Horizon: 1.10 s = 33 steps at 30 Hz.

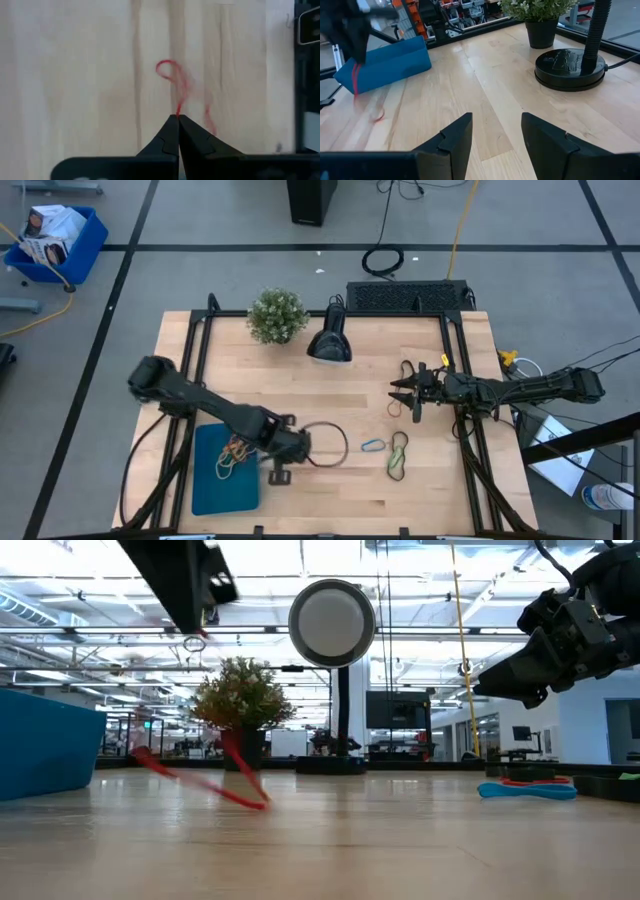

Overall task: Pick and place rubber bands into bin
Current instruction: Put the bottom red rubber band into the blue bin

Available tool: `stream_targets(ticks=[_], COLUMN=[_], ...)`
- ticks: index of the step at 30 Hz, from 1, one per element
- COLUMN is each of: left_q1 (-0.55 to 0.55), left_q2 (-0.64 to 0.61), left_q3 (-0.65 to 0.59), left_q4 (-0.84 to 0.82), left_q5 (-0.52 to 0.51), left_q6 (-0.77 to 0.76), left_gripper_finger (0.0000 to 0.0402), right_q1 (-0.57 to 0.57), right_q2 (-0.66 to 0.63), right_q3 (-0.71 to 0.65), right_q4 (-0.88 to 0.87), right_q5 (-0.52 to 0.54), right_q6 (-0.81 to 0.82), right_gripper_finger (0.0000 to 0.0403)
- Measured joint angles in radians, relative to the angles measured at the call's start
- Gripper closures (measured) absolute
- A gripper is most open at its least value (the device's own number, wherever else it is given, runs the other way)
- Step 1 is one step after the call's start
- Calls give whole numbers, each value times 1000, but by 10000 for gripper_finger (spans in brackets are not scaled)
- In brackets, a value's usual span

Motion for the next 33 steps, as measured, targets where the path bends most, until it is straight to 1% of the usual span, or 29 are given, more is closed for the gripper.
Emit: stream_targets(ticks=[5,11,16,18,21,24,28,30,33], left_q1=[-12,-40,-75,-90,-114,-130,-143,-148,-148], left_q2=[-132,-247,-304,-318,-323,-324,-324,-324,-324], left_q3=[0,0,0,1,1,-6,-52,-87,-154], left_q4=[-157,-362,-499,-537,-593,-627,-620,-604,-536], left_q5=[9,34,108,112,84,67,52,52,68], left_q6=[-129,-312,-478,-537,-604,-651,-658,-654,-636], left_gripper_finger=[398,398,397,398,395,398,394,394,398], right_q1=[0,0,0,0,0,0,0,0,0], right_q2=[0,1,1,1,1,1,1,1,1], right_q3=[0,0,0,0,0,0,0,0,0], right_q4=[7,9,15,15,16,16,15,15,15], right_q5=[1,2,2,2,2,2,2,2,2], right_q6=[0,0,0,0,0,0,0,0,0], right_gripper_finger=[238,238,238,238,238,238,238,238,238])
